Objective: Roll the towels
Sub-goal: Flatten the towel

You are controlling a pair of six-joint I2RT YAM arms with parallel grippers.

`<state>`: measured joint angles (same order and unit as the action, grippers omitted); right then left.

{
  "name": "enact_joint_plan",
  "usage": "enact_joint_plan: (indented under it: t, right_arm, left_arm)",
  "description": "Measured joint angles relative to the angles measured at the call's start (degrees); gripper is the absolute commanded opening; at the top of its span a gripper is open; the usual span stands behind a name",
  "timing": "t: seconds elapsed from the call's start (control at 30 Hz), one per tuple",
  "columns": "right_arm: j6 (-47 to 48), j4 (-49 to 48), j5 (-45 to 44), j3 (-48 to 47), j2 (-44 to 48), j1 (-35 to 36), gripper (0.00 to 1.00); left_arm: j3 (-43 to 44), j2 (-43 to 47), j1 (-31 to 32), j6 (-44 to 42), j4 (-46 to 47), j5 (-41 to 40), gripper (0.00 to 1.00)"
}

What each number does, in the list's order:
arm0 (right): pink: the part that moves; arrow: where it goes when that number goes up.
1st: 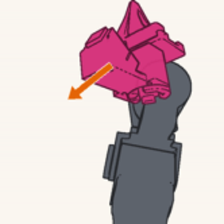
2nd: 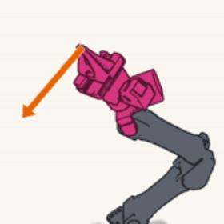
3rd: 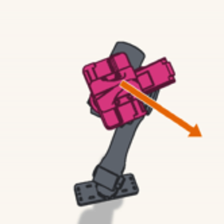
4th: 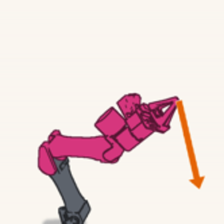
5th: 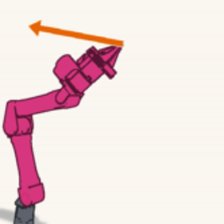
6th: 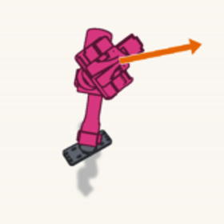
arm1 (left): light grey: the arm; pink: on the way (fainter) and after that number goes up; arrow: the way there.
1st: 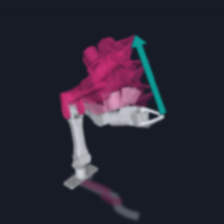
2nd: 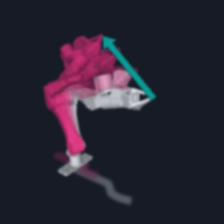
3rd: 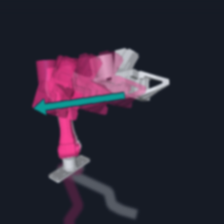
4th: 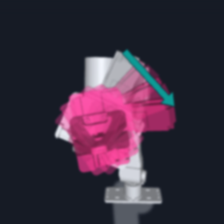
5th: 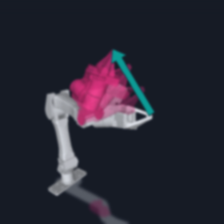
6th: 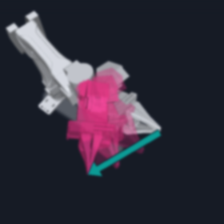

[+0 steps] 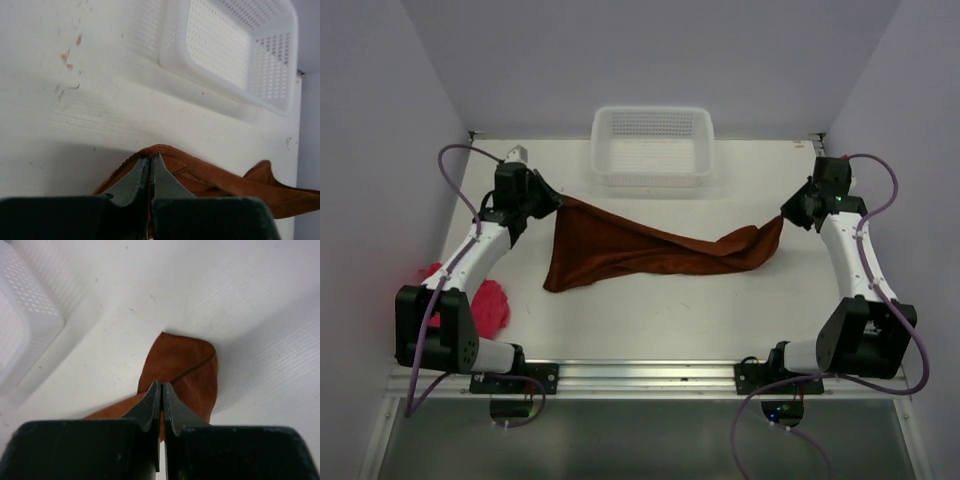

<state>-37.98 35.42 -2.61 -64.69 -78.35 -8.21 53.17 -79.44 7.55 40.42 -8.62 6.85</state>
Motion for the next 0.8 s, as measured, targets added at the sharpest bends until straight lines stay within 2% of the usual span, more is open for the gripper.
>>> enact_joint_plan:
  t: [0.3, 0.53, 0.67, 0.8]
  right_arm:
    - [-0.66, 3.08, -1.33, -13.60, -0.07, -0.07, 0.00]
    - [-0.98, 4.87, -1.36, -28.59, -1.90, -0.59, 0.00]
    - [-1.07, 4.70, -1.18, -29.99, -0.79, -1.51, 0.00]
    - [-1.73, 2.91, -0.37, -21.14, 3.61, -1.57, 0.00]
  left_arm:
    - [15.76, -2.84, -9.42, 3.30, -1.99, 8.04, 0.00]
    - [25.53, -4.07, -16.87, 6.86, -3.37, 14.84, 0.00]
    - [25.18, -2.73, -21.86, 8.76, -2.05, 18.82, 0.00]
    - [15.06, 2.86, -23.98, 9.73, 0.63, 21.84, 0.00]
